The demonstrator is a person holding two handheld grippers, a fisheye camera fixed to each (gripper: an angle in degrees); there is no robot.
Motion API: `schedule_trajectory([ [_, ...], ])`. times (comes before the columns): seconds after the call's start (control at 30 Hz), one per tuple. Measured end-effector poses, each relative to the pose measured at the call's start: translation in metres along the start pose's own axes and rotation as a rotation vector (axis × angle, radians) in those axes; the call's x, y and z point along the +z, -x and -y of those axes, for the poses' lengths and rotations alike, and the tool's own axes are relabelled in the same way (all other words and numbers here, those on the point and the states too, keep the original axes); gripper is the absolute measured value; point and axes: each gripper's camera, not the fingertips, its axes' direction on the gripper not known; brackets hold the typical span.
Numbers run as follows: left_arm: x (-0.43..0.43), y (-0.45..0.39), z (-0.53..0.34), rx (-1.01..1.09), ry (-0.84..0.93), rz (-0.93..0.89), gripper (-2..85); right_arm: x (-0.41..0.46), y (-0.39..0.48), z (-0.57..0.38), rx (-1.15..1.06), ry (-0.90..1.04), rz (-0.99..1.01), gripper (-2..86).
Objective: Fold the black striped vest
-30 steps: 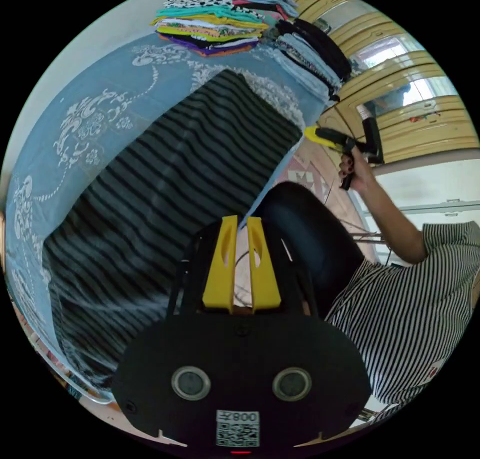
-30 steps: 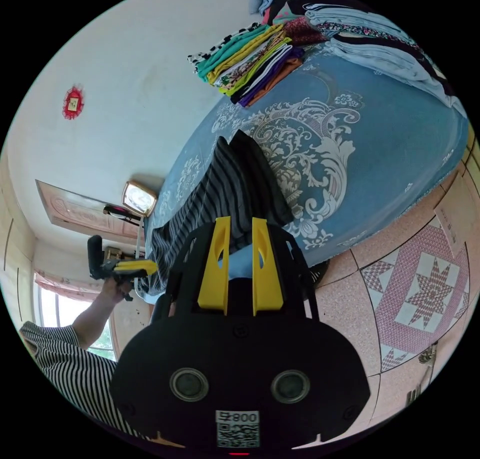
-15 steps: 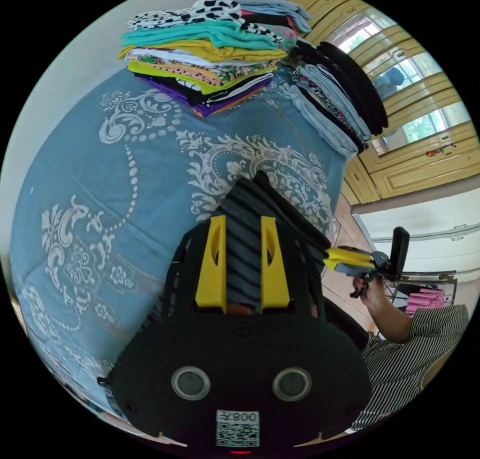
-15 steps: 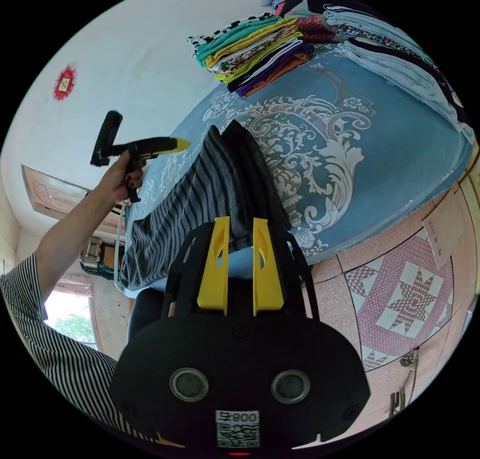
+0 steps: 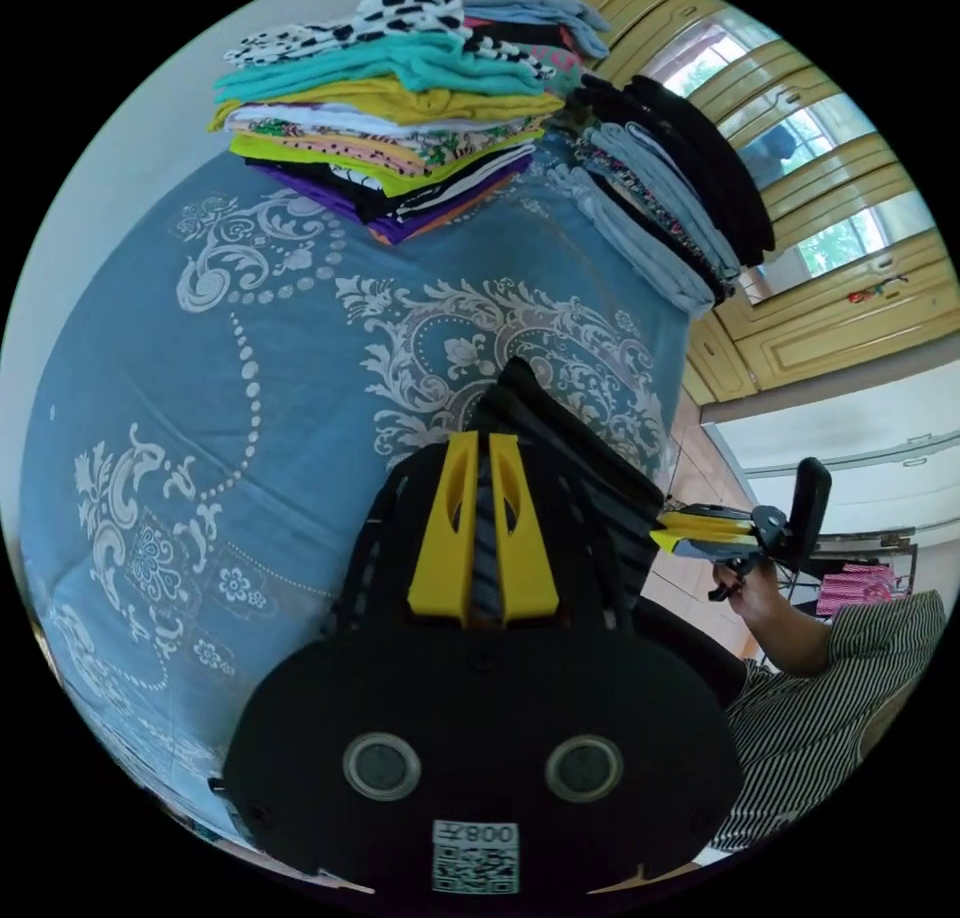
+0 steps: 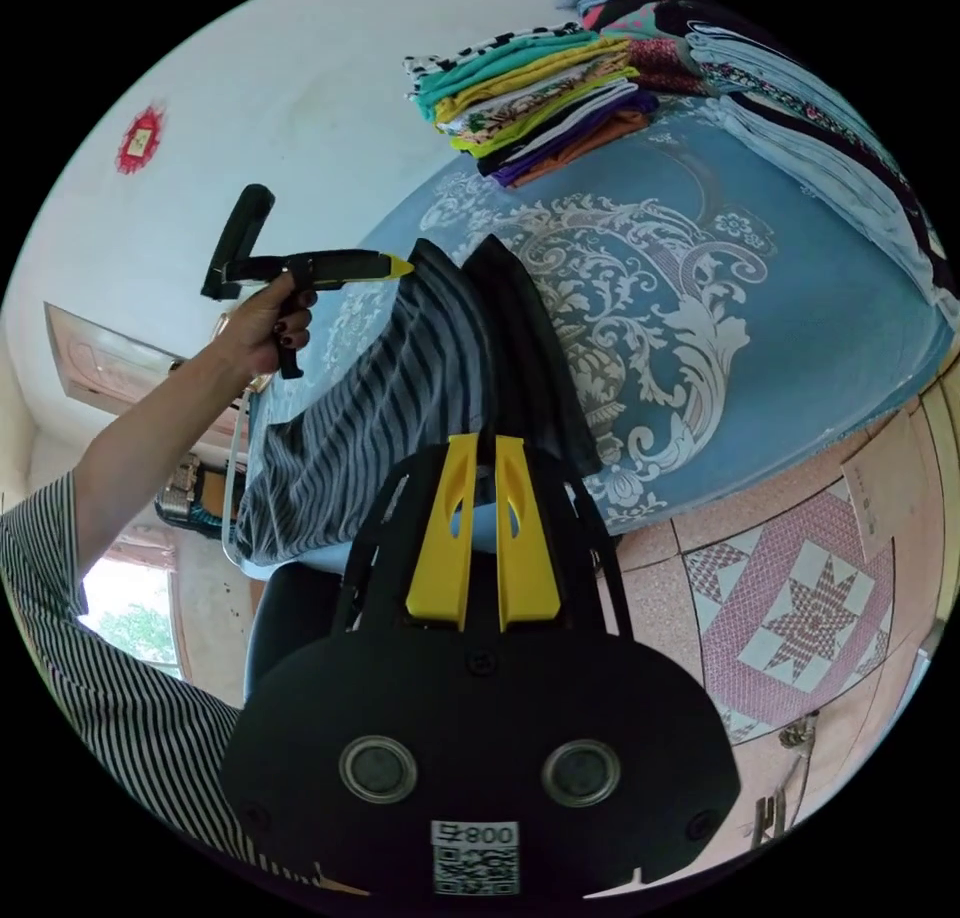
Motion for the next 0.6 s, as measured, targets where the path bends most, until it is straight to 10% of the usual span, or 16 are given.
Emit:
schedule_trajectory([
  [0.37, -0.094, -0.035, -0.053, 0.105, -0.316, 0.009, 2.0, -0.071, 0.037, -0.043, -0.281, -0.136, 0.258, 2.5],
  [0.6, -0.035, -0.051, -0.007, 0.114, -0.224, 0.027, 1.8, -0.071, -0.008, -0.046, -0.151, -0.143, 0.212, 2.2],
])
